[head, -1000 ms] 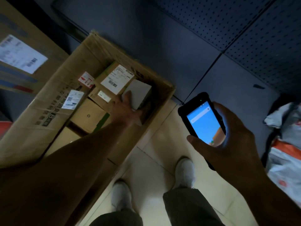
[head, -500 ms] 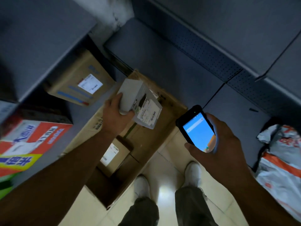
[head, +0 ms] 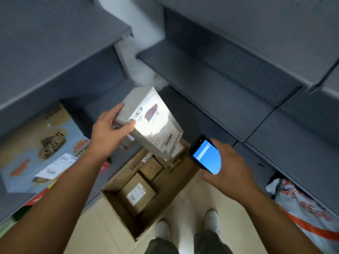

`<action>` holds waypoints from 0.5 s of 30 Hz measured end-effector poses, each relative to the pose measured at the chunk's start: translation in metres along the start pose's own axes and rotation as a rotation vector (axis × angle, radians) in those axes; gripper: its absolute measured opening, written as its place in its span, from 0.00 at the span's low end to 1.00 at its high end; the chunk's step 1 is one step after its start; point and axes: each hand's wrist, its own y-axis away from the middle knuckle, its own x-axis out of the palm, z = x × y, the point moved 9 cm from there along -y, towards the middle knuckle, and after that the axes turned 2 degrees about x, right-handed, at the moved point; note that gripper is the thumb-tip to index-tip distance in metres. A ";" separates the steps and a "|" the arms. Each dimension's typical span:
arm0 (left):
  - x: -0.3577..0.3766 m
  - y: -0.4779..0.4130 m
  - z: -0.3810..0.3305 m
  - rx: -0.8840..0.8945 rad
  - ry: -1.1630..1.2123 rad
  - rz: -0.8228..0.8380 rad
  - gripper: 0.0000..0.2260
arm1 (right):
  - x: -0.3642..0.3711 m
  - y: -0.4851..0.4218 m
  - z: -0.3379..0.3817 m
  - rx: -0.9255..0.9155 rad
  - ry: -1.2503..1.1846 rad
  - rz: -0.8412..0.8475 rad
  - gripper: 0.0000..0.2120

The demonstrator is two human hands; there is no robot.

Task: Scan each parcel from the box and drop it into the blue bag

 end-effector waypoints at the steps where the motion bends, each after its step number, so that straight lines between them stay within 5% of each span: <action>1: -0.016 0.002 -0.018 0.003 0.012 -0.022 0.30 | -0.011 0.005 0.010 -0.010 0.025 -0.001 0.46; 15: -0.132 0.021 -0.117 0.106 0.068 -0.193 0.32 | -0.078 0.047 0.069 -0.061 0.232 -0.050 0.45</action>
